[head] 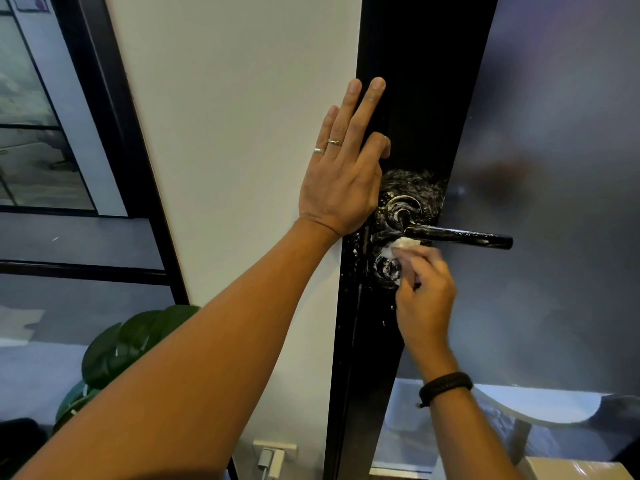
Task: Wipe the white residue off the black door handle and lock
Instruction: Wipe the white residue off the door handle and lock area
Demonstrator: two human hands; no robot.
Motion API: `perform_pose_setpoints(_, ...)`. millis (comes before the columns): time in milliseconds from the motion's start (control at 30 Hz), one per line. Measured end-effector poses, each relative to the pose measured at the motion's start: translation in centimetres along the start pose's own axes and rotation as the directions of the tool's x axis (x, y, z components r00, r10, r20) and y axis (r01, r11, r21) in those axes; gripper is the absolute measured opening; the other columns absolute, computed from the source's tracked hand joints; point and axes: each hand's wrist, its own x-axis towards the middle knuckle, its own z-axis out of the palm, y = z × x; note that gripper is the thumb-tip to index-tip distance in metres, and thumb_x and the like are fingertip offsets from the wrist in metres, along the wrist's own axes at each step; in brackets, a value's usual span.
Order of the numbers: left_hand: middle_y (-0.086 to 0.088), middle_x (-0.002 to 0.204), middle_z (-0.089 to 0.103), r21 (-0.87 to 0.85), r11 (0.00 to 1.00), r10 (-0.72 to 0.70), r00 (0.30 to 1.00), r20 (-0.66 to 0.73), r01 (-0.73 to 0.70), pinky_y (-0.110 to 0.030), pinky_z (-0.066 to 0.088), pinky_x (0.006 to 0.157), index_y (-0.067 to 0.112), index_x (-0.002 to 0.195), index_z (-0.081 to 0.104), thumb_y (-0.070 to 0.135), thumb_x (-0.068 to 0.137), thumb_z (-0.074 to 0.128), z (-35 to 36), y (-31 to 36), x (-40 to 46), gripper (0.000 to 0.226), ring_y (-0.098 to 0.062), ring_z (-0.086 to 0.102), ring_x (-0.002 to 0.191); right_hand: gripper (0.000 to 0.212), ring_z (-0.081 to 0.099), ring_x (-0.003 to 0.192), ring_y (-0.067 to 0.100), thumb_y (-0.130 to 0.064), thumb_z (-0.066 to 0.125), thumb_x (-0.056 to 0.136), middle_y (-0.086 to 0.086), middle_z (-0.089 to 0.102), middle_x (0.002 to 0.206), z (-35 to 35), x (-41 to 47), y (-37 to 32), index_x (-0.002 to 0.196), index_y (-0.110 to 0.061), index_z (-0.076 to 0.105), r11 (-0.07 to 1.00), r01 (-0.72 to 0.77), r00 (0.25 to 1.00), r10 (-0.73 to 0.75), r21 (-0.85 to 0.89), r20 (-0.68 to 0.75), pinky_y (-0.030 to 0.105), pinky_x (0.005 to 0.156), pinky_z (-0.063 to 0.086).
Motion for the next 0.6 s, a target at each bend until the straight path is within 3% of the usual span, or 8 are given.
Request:
perform_pose_setpoints(100, -0.023, 0.169, 0.036, 0.001, 1.000, 0.000, 1.000, 0.001, 0.000, -0.051, 0.018, 0.135, 0.014, 0.106, 0.069, 0.006, 0.100, 0.052, 0.0, 0.0, 0.0, 0.020, -0.045, 0.026, 0.160, 0.026, 0.067, 0.107, 0.016, 0.005, 0.062, 0.099, 0.002, 0.067, 0.116, -1.8, 1.8, 0.8, 0.111, -0.009, 0.080, 0.983, 0.156, 0.963, -0.131, -0.093, 0.237, 0.026, 0.101, 0.053)
perform_pose_setpoints(233, -0.024, 0.168, 0.038, 0.005, 1.000, 0.000, 1.000, -0.016, 0.000, -0.048, 0.013, 0.135, 0.015, 0.104, 0.069, 0.006, 0.100, 0.051, -0.2, 0.0, -0.1, 0.021, -0.046, 0.028, 0.160, 0.026, 0.067, 0.108, 0.025, -0.017, 0.055, 0.104, 0.009, 0.071, 0.115, -3.8, 3.6, 1.0, 0.108, -0.009, 0.080, 0.959, 0.226, 0.920, -0.152, -0.173, 0.360, 0.028, 0.097, 0.051)
perform_pose_setpoints(300, -0.024, 0.168, 0.038, 0.008, 1.000, 0.003, 1.000, -0.018, -0.003, -0.047, 0.011, 0.135, 0.014, 0.104, 0.069, 0.006, 0.101, 0.048, -0.3, 0.1, 0.0, 0.023, -0.046, 0.028, 0.159, 0.027, 0.064, 0.111, 0.030, 0.001, 0.063, 0.096, 0.008, 0.070, 0.118, -3.3, 4.0, 0.9, 0.109, -0.014, 0.081, 0.913, 0.323, 0.867, -0.179, -0.250, 0.465, 0.034, 0.094, 0.054)
perform_pose_setpoints(367, -0.024, 0.168, 0.038, 0.014, 1.000, 0.007, 1.000, -0.012, -0.007, -0.047, 0.011, 0.135, 0.014, 0.105, 0.070, 0.007, 0.101, 0.048, -0.3, 0.1, 0.1, 0.024, -0.046, 0.028, 0.159, 0.051, 0.062, 0.110, 0.033, 0.020, 0.062, 0.084, 0.004, 0.065, 0.120, -2.4, 4.4, 0.8, 0.111, -0.019, 0.081, 0.853, 0.436, 0.768, -0.186, -0.287, 0.613, 0.041, 0.089, 0.058)
perform_pose_setpoints(433, -0.024, 0.168, 0.038, 0.016, 1.000, 0.007, 1.000, -0.010, -0.007, -0.046, 0.011, 0.135, 0.014, 0.105, 0.070, 0.007, 0.101, 0.048, -0.3, 0.1, 0.2, 0.023, -0.046, 0.028, 0.160, 0.058, 0.064, 0.110, 0.035, 0.023, 0.060, 0.081, 0.004, 0.065, 0.122, -2.2, 5.0, 0.9, 0.113, -0.022, 0.080, 0.822, 0.493, 0.715, -0.194, -0.287, 0.672, 0.044, 0.088, 0.060)
perform_pose_setpoints(533, -0.023, 0.169, 0.037, 0.016, 1.000, 0.005, 1.000, -0.010, -0.005, -0.045, 0.009, 0.135, 0.014, 0.104, 0.069, 0.006, 0.100, 0.049, -0.3, 0.1, 0.2, 0.022, -0.045, 0.027, 0.160, 0.035, 0.071, 0.112, 0.030, 0.002, 0.066, 0.095, 0.006, 0.074, 0.124, -3.4, 5.3, 0.7, 0.119, -0.021, 0.078, 0.852, 0.430, 0.812, -0.220, -0.299, 0.540, 0.045, 0.094, 0.061)
perform_pose_setpoints(600, -0.023, 0.169, 0.037, 0.017, 1.000, 0.009, 1.000, -0.012, -0.008, -0.046, 0.010, 0.135, 0.014, 0.104, 0.069, 0.006, 0.100, 0.049, -0.3, 0.0, 0.1, 0.021, -0.045, 0.027, 0.160, 0.027, 0.073, 0.109, 0.028, -0.012, 0.058, 0.103, 0.009, 0.077, 0.121, -4.0, 4.8, 0.4, 0.121, -0.013, 0.077, 0.895, 0.356, 0.883, -0.228, -0.268, 0.411, 0.041, 0.098, 0.059)
